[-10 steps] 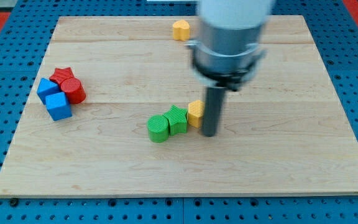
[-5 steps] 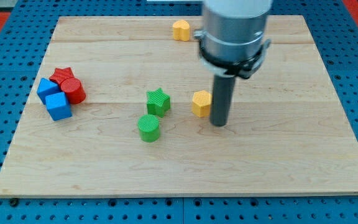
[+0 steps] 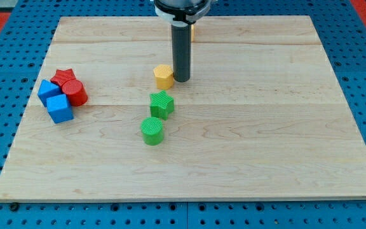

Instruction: Push the yellow hexagon into the bottom of the yellow heart

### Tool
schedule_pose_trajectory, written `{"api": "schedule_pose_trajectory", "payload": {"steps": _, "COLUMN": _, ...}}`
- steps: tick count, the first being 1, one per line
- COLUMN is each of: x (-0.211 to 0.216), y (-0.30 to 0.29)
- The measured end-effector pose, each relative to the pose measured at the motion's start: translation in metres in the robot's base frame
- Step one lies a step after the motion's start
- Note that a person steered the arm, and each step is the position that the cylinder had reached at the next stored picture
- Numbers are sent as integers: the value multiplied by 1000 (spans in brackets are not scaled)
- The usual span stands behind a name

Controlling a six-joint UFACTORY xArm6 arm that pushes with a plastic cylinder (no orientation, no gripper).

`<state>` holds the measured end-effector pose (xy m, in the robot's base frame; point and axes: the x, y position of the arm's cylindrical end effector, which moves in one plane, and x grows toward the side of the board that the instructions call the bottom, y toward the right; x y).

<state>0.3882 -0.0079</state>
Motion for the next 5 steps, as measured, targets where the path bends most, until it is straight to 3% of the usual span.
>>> {"api": "schedule_pose_trajectory", "payload": {"steps": 1, "x": 51, "y": 2}}
{"api": "schedule_pose_trajectory", "payload": {"steps": 2, "x": 32, "y": -43}}
{"api": "schedule_pose_trajectory", "payload": {"steps": 5, "x": -88, "y": -22}}
